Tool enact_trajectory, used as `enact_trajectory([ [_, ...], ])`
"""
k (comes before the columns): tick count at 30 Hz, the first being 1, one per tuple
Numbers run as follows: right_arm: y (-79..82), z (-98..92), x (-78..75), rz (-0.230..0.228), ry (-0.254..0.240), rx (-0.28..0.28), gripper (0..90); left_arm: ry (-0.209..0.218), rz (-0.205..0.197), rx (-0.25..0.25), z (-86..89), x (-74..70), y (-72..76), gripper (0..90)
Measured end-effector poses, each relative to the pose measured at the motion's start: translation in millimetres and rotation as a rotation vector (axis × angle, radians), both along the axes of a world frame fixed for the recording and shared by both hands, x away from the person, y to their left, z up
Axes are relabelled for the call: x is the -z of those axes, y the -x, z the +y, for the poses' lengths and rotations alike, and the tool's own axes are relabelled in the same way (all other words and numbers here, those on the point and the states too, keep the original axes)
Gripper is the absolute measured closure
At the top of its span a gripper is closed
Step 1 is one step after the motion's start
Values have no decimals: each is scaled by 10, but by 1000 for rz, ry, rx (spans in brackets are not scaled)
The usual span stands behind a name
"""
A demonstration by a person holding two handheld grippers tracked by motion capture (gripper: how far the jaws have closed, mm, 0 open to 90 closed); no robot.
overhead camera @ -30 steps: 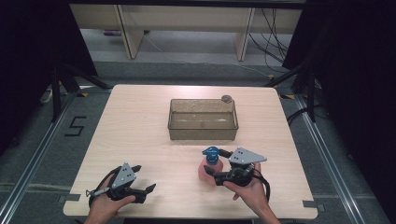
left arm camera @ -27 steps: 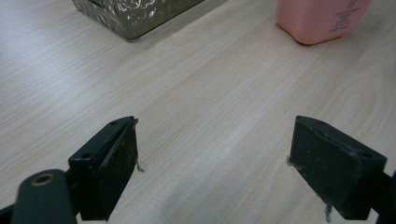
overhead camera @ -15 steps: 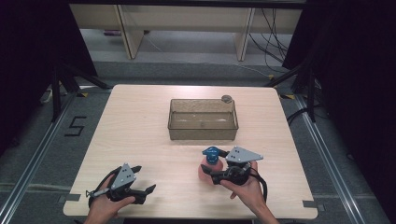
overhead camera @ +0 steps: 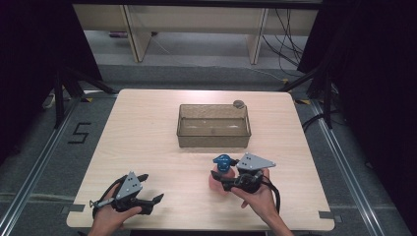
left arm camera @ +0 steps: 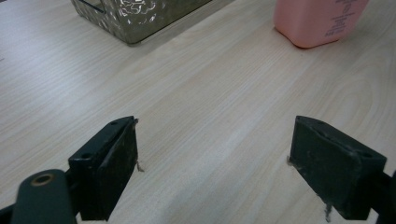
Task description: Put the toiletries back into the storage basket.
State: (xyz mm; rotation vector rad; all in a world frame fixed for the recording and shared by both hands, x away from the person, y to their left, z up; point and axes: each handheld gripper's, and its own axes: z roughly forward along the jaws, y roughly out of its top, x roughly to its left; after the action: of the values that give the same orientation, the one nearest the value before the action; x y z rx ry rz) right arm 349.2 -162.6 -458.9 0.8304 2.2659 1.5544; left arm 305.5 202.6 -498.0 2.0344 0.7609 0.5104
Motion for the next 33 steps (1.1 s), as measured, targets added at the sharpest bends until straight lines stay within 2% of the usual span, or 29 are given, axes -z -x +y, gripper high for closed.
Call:
enact_trajectory([
  [2, 10, -6, 1, -6, 1, 25, 402, -5, -5, 8, -5, -6, 2, 148],
  [3, 19, -20, -5, 4, 13, 19, 425, 7, -6, 11, -16, -5, 6, 148],
  [4, 1, -32, 1, -22, 20, 17, 437, 3, -7, 10, -22, -8, 12, 148],
  [6, -6, -38, 3, -6, 5, 11, 464, -2, -7, 9, -23, -11, 21, 148],
  [7, -3, -48, 1, -7, 6, 20, 471, -2, -7, 10, -21, -11, 21, 148],
  [8, -19, -59, 7, -33, 4, 15, 475, 1, -5, 13, -19, -11, 18, 148],
  [10, -14, -63, 12, -20, 8, 22, 476, 0, -3, 14, -16, -15, 16, 148],
  [11, -31, -52, 27, -37, -5, 2, 475, 1, -6, 14, -18, -11, 14, 148],
  [14, -28, -57, 35, -33, -7, 12, 472, 0, -1, 16, -25, -3, 19, 148],
  [15, -27, -63, 34, -24, -1, 11, 472, -5, 0, 18, -26, -4, 19, 148],
  [16, -23, -51, 42, -13, -18, 13, 473, -36, -3, 31, -9, -14, 13, 148],
  [17, -22, -57, 34, -27, -3, 15, 476, -44, -2, 20, -10, -15, 17, 148],
  [18, -6, -46, 31, -14, -7, 22, 484, -47, -7, 25, -7, -14, 9, 148],
  [20, 5, -29, 18, -36, -1, 23, 499, -47, -3, 23, -7, -16, 13, 148],
  [22, 16, -26, -4, -75, 29, 22, 529, -45, -3, 20, -8, -16, 16, 148],
  [23, 35, -16, -16, -92, 40, 45, 533, -24, -3, 14, -21, -8, 17, 148],
  [26, 55, -5, -21, -94, 51, 54, 536, -13, 0, 11, -25, 0, 17, 148],
  [28, 42, 5, -14, -105, 32, 51, 536, -31, -2, 9, -9, -9, 16, 148],
  [29, 46, -2, -21, -95, 38, 55, 536, -13, -3, 11, -16, -6, 13, 148],
  [31, 52, -8, -32, -69, 42, 49, 537, -11, -6, 12, -16, -8, 9, 148],
  [33, 40, -16, -40, -93, 47, 53, 537, -16, -5, 11, -12, -7, 15, 148],
])
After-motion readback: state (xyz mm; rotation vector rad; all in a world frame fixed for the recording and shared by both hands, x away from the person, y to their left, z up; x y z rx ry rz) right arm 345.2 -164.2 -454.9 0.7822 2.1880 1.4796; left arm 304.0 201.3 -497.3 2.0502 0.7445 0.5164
